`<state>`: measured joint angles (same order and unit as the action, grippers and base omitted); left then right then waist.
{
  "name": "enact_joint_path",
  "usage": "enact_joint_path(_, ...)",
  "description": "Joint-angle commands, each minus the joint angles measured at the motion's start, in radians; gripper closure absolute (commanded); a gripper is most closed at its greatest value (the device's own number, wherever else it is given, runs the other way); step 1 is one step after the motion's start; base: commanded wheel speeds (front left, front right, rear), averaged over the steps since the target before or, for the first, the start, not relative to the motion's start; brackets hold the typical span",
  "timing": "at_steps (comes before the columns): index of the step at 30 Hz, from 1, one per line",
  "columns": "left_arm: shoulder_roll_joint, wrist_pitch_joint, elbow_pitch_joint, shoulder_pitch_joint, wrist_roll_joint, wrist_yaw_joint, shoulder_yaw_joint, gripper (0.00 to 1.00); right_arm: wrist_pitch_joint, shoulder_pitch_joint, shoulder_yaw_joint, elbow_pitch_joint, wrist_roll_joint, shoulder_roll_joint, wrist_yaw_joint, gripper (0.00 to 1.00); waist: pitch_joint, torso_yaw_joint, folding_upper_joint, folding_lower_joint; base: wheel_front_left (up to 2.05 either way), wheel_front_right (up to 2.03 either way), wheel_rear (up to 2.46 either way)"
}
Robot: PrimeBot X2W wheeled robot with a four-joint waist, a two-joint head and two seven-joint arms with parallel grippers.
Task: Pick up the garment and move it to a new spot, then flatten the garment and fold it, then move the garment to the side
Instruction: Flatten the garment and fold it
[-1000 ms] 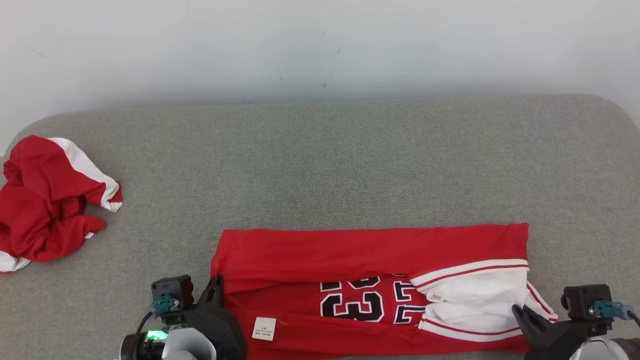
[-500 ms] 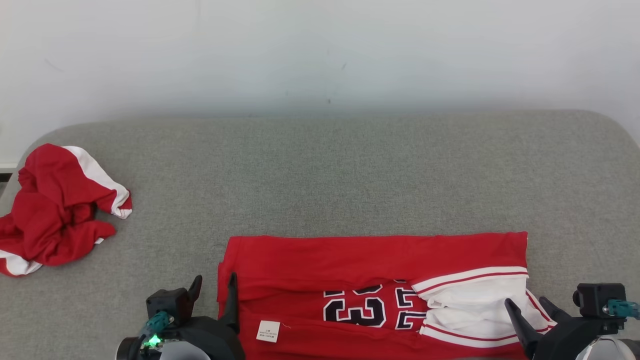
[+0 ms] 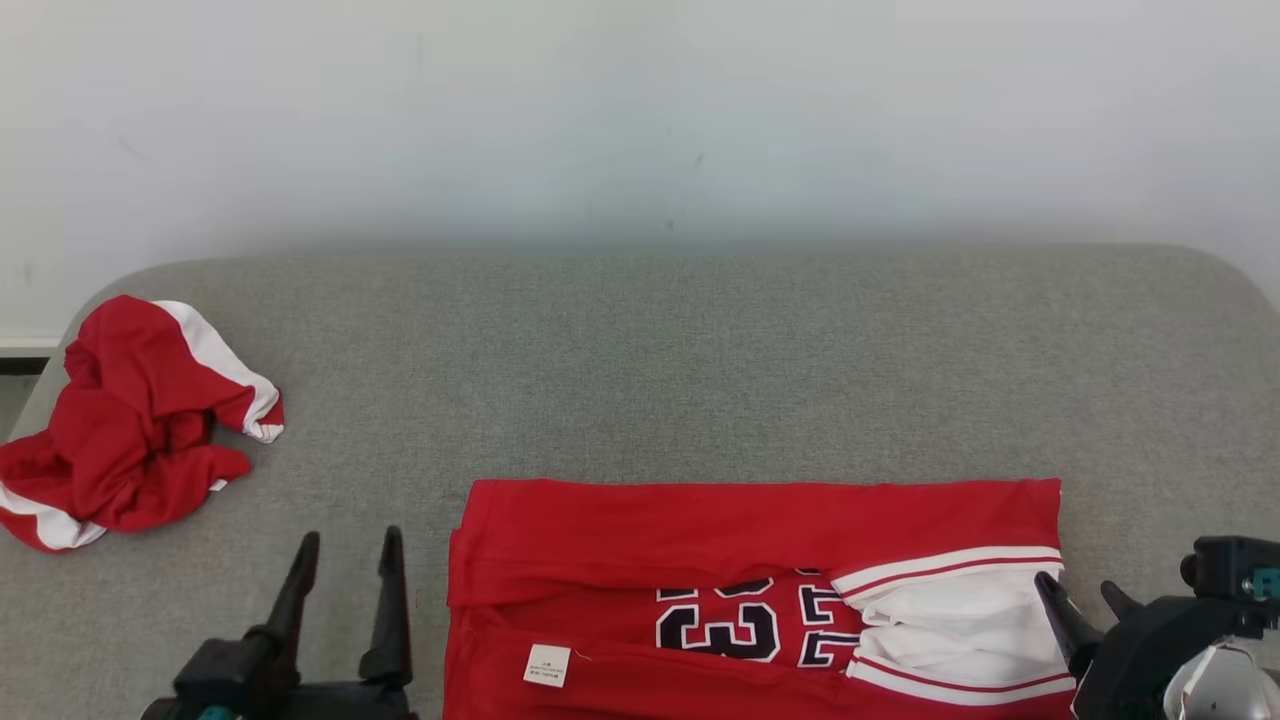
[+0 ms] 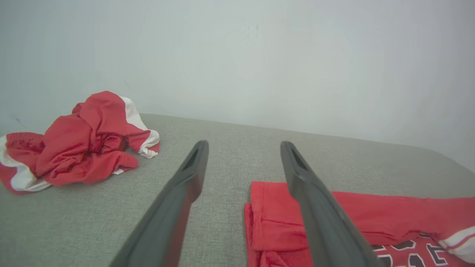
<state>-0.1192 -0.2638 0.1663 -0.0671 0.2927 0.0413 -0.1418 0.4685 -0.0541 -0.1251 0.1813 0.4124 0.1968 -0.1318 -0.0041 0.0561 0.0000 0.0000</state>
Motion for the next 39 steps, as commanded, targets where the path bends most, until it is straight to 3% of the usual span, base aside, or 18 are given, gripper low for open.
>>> enact_joint_path(1,0.007,0.000,-0.019,0.023,-0.024,-0.008,0.028,0.00,0.004,-0.023,-0.009,0.017,0.006,-0.007,0.002,0.00,0.007,0.005,0.0000,0.0000,0.00,0.00,0.00)
enact_joint_path(12,0.046,-0.001,-0.024,0.081,-0.102,-0.042,0.142,0.00,0.032,-0.125,-0.073,0.172,-0.042,-0.004,0.002,0.00,0.053,0.047,0.0000,0.0000,0.00,0.00,0.00)
enact_joint_path(28,0.065,-0.001,0.008,0.057,-0.136,-0.062,0.151,0.00,0.101,-0.172,-0.080,0.325,-0.102,-0.010,0.002,0.00,0.094,0.094,0.0000,0.0000,0.00,0.00,0.00)
enact_joint_path(29,0.065,-0.001,0.008,0.057,-0.137,-0.063,0.150,0.00,0.112,-0.171,-0.075,0.329,-0.099,-0.012,0.002,0.13,0.094,0.096,0.0000,0.0000,0.00,0.00,0.00)
enact_joint_path(31,0.066,-0.001,0.009,0.057,-0.138,-0.062,0.148,0.00,0.119,-0.170,-0.070,0.329,-0.096,-0.014,0.001,1.00,0.095,0.098,0.0000,0.0000,0.00,0.00,0.00)
enact_joint_path(39,0.068,-0.001,0.007,0.065,-0.140,-0.057,0.147,0.00,0.075,-0.169,-0.104,0.293,-0.125,0.019,0.003,1.00,0.087,0.090,0.0000,0.0000,0.00,0.00,0.00)
